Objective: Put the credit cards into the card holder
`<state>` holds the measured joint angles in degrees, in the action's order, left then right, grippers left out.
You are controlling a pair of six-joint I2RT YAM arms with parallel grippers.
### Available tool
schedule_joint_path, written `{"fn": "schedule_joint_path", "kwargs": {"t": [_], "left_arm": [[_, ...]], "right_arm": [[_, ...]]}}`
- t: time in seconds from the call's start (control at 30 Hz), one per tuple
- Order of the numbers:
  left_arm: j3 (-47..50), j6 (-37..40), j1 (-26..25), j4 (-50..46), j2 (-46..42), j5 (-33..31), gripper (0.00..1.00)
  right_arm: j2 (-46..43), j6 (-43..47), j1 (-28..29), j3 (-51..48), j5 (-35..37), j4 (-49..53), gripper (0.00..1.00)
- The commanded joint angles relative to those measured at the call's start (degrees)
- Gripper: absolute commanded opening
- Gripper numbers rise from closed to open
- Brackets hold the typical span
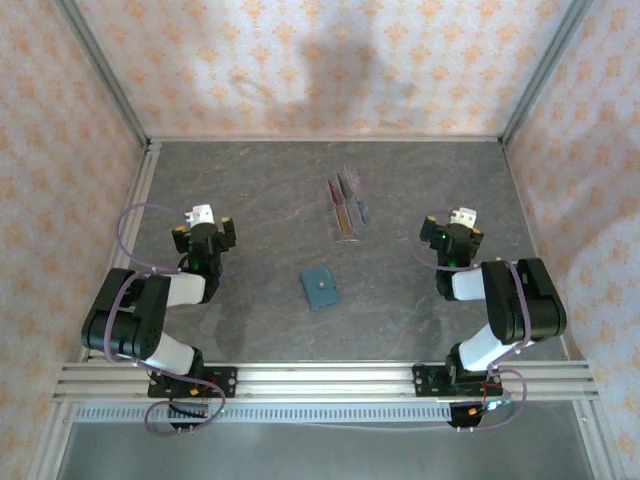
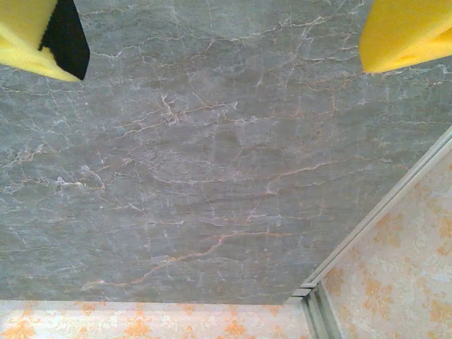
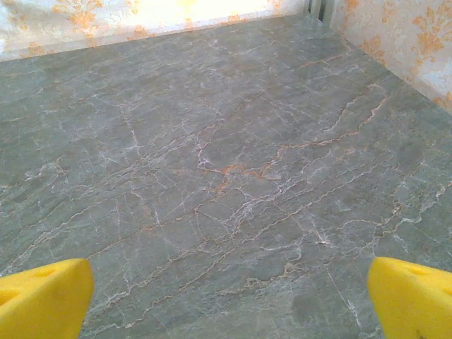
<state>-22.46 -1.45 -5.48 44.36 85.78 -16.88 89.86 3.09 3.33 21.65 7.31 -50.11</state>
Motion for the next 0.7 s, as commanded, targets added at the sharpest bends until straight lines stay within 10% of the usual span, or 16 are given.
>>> {"fn": "schedule_joint_path", "kwargs": {"t": [0.0, 0.67], "left_arm": [[-1.1, -0.3, 0.8, -0.3, -0.2, -0.2, 0.99], [-1.0, -0.7, 1.5, -0.4, -0.4, 1.1, 0.99]], "right_arm": [[-1.1, 0.3, 0.3, 0.4, 0.9, -1.0, 0.99], [-1.0, -1.5, 0.0, 0.1, 4.4, -1.8, 0.99]]}}
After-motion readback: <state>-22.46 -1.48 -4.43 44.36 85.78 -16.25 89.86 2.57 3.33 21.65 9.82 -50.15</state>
